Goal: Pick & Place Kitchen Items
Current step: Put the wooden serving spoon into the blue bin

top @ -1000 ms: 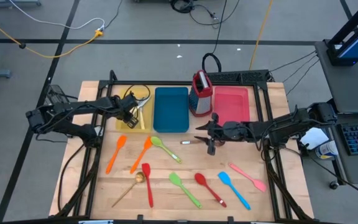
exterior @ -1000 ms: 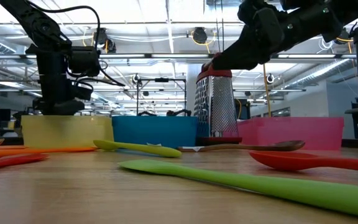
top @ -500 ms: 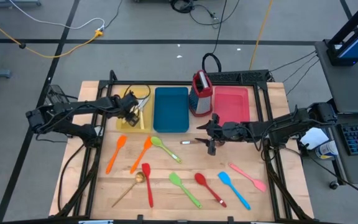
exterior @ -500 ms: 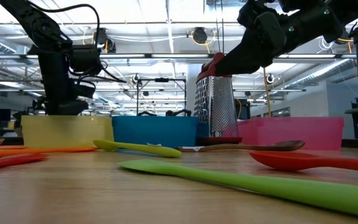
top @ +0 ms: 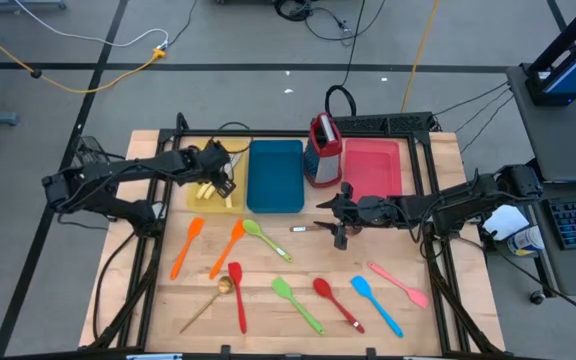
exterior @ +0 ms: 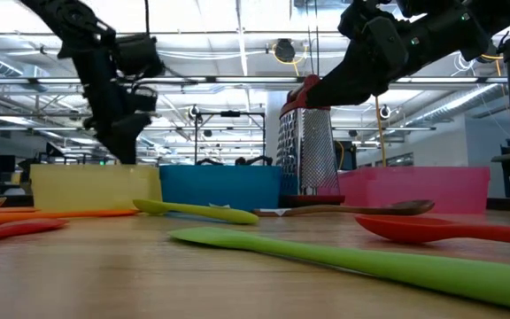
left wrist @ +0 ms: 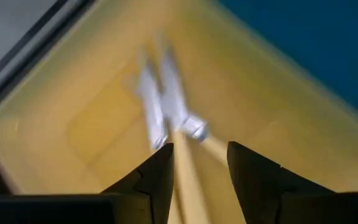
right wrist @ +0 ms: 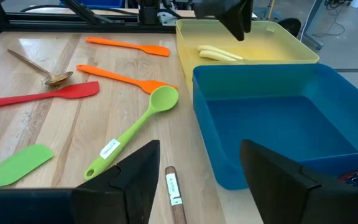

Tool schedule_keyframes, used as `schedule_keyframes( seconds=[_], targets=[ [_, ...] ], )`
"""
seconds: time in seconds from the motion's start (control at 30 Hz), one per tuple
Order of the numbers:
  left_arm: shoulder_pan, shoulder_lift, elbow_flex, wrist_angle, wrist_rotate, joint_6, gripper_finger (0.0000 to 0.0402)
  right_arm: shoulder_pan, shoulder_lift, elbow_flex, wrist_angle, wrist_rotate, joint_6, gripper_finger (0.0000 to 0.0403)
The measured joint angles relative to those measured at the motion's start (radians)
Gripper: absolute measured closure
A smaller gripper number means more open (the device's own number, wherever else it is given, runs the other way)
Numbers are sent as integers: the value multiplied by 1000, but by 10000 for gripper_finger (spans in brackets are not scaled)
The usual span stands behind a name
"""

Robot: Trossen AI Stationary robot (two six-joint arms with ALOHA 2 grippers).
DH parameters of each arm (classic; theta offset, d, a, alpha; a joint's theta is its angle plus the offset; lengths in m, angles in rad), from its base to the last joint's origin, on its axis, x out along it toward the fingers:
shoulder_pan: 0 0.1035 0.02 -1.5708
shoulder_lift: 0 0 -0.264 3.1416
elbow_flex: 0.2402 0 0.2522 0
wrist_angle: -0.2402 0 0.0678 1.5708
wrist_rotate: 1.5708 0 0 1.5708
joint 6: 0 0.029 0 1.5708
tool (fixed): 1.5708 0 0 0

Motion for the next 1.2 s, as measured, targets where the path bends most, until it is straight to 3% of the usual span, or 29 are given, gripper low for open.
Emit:
schedule_keyframes(
  seconds=[0.2,0.7,1.2],
  targets=[
    [-117,0,52,24,1,11,264,0,0,0,0,0,1,192],
    [-387,0,52,231,3,4,270,0,0,0,-46,-2,49,193],
    [-511,0,52,304,3,10,270,0,5,-40,-113,-2,79,193]
  ],
)
